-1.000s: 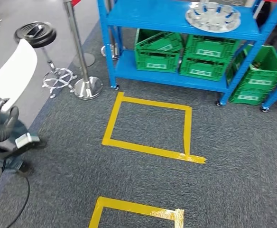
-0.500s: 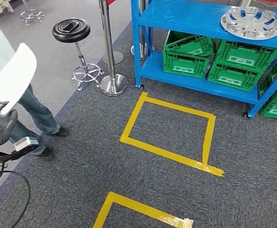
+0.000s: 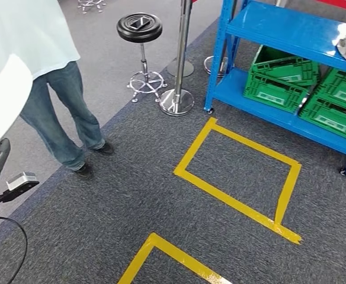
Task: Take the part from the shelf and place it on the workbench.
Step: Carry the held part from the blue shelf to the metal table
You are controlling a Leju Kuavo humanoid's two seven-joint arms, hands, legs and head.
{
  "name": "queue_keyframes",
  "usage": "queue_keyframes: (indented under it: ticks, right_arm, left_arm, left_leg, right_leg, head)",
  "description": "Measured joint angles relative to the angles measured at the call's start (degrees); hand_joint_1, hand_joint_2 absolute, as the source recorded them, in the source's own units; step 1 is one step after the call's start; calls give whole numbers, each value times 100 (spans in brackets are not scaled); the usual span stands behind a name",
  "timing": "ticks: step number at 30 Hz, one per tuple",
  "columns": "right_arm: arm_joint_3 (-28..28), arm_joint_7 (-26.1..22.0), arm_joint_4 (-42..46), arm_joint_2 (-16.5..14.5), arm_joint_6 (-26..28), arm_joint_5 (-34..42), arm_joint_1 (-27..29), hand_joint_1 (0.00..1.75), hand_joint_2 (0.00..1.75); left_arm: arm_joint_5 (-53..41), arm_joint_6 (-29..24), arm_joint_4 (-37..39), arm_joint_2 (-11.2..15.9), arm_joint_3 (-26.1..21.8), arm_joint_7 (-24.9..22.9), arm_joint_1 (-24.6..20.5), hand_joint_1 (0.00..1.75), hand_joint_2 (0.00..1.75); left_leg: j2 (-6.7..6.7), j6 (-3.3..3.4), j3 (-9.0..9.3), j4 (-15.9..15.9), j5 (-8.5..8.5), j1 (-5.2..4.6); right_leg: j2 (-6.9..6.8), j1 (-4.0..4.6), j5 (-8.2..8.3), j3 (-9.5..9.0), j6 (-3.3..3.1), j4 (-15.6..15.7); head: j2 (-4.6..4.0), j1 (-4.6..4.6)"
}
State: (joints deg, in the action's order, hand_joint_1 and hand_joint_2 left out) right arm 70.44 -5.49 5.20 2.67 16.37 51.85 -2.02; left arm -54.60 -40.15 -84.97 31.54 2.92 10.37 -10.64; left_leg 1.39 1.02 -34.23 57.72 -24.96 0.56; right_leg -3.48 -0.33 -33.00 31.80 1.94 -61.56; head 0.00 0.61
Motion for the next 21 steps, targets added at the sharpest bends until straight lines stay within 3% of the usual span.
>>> queue_keyframes:
  ticks: [1, 2, 3, 4, 5, 6, 8, 10, 12, 13, 15, 16, 18, 19, 20, 21]
  right_arm:
    - [8, 13, 0, -5, 2, -5, 5, 0, 0]
    - [19, 26, 0, -14, 2, -8, 12, 0, 0]
    - [29, 37, 0, -24, 2, -13, 22, 0, 0]
    - [40, 45, 0, -33, 3, -18, 28, 0, 0]
    - [47, 56, 1, -42, 3, -23, 27, 0, 0]
    - [53, 67, 2, -48, 5, -33, 21, 0, 0]
    - [74, 100, 5, -54, 23, -62, 7, 0, 0]
    - [102, 127, 14, -60, 49, -95, -1, 0, 0]
    - [125, 144, 31, -75, 72, -115, -11, 0, 0]
    - [133, 150, 40, -81, 86, -119, -16, 0, 0]
    - [141, 161, 50, -92, 105, -125, -18, 0, 0]
    - [143, 167, 50, -90, 111, -127, -16, 0, 0]
    - [145, 180, 51, -93, 113, -127, -7, 0, 0]
    - [147, 187, 52, -94, 111, -127, -4, 0, 0]
    - [151, 195, 54, -96, 110, -127, -3, 0, 0]
    - [156, 200, 56, -99, 108, -127, -3, 0, 0]
  left_arm:
    - [23, -1, -7, 7, -33, 7, 14, 175, 175]
    - [41, 0, -8, 7, -53, 15, 30, 175, 175]
    - [55, 0, -8, 7, -66, 22, 55, 175, 175]
    - [66, 0, -8, 7, -75, 33, 77, 175, 175]
    - [70, 0, -8, 7, -80, 44, 92, 175, 175]
    - [79, 0, -8, 7, -91, 62, 101, 175, 175]
    - [107, 1, -6, 6, -117, 117, 94, 175, 175]
    - [127, 1, -2, 3, -141, 175, 77, 175, 175]
    - [129, 2, 4, 10, -162, 219, 76, 175, 175]
    - [130, 2, 7, 22, -176, 234, 78, 175, 175]
    - [133, 2, 12, 40, -197, 245, 37, 175, 175]
    - [134, 3, 15, 38, -202, 246, 12, 175, 175]
    - [136, 4, 28, 18, -198, 248, -17, 175, 175]
    - [139, 4, 38, 5, -196, 249, -15, 175, 175]
    - [143, 4, 48, -3, -195, 250, -13, 175, 175]
    - [148, 4, 55, -9, -196, 250, -16, 175, 175]
  left_leg:
    - [-71, 22, -7, -1, 3, -4]
    - [-149, 37, -13, -1, 5, -10]
    - [-235, 46, -16, 1, 4, -18]
    - [-327, 49, -16, 4, 5, -25]
    - [-416, 50, -14, 9, 5, -30]
    - [-506, 48, -10, 15, 4, -33]
    - [-666, 33, -23, 39, 0, -31]
    - [-822, -24, -79, 53, 17, -5]
    - [-966, -106, -129, 44, 53, 26]
    - [-914, -138, -151, 70, 39, 23]
    - [-591, -191, -299, 392, -152, 5]
    - [-385, -216, -450, 722, -324, 4]
    - [-212, -266, -788, 1441, -619, 33]
    - [-188, -284, -866, 1617, -644, 48]
    - [-169, -296, -826, 1559, -556, 60]
    - [-129, -301, -670, 1278, -380, 67]
  right_leg:
    - [180, -4, -190, 181, -1, -396]
    - [277, -5, -355, 391, -4, -817]
    - [321, -2, -439, 574, -9, -1149]
    - [341, 0, -417, 684, -18, -1303]
    - [357, 2, -272, 677, -34, -1208]
    - [405, 3, -40, 569, -60, -903]
    - [720, -15, 365, 255, -129, -108]
    - [946, -25, 463, 52, -157, 318]
    - [838, -24, 448, -16, -166, 394]
    - [756, -31, 466, -39, -190, 424]
    - [576, -45, 487, -92, -244, 486]
    - [486, -33, 480, -109, -261, 494]
    - [307, -20, 457, -122, -273, 493]
    - [216, -18, 444, -130, -270, 491]
    - [131, -18, 429, -142, -259, 489]
    - [50, -19, 411, -162, -244, 487]
  head:
    - [0, -12]
    - [0, -21]
    - [0, -22]
    - [0, -22]
    - [0, -22]
    - [0, -22]
    - [0, -18]
    - [0, -21]
    - [0, -26]
    - [0, -18]
    - [0, 20]
    - [0, 38]
    - [0, 50]
    - [0, 51]
    - [0, 52]
    - [0, 52]
